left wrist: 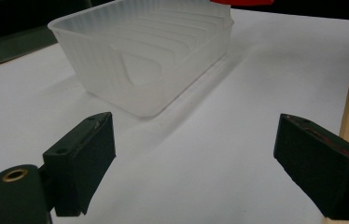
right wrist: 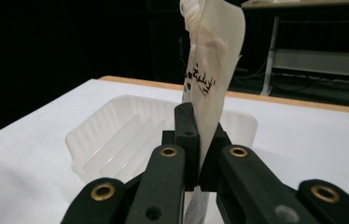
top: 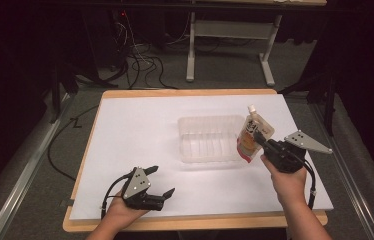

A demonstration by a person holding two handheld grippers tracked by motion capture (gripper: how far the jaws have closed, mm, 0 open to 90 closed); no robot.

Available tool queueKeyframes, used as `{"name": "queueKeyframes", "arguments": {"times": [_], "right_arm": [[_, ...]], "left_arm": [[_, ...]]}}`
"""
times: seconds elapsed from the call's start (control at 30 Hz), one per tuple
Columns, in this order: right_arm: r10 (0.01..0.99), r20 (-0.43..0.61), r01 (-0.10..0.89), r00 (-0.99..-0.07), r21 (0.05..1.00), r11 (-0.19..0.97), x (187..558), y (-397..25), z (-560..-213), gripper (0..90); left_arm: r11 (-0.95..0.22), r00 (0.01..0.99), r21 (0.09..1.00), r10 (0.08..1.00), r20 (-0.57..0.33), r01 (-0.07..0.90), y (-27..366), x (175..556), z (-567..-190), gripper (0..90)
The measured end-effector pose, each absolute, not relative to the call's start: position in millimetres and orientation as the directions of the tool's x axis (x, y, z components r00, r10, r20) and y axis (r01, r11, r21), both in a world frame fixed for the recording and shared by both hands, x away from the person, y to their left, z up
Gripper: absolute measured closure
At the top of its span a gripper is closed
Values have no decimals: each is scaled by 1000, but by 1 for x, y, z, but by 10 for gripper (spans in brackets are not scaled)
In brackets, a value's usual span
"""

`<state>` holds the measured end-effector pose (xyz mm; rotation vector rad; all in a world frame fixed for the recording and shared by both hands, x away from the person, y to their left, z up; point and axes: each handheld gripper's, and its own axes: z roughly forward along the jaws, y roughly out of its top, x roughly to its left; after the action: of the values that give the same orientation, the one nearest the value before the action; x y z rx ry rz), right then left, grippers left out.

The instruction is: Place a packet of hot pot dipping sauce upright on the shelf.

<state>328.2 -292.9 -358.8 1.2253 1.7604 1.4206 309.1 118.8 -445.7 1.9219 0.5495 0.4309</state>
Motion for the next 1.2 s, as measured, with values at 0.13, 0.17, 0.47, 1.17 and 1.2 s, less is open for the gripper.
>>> {"name": "queueKeyframes", "arguments": {"times": [0.13, 0.17, 0.47, 1.17, 1.2], "right_arm": [[897, 118, 323, -425, 946, 29, 332, -288, -362, 900], [897, 116, 326, -427, 945, 33, 332, -287, -362, 900], [902, 109, 349, -418, 936, 49, 338, -278, -366, 900], [900, 113, 359, -421, 932, 51, 335, -277, -366, 900], [900, 110, 361, -421, 931, 55, 336, -277, -366, 900]], "left_arm": [[-352, 830, 918, 555, 49, 181, 119, 309, -446, 132], [-351, 830, 919, 555, 49, 180, 119, 309, -445, 132], [-347, 831, 921, 554, 49, 177, 120, 309, -444, 132], [-349, 833, 920, 551, 50, 176, 121, 309, -444, 132], [-349, 833, 921, 551, 50, 175, 120, 309, -444, 132]]}}
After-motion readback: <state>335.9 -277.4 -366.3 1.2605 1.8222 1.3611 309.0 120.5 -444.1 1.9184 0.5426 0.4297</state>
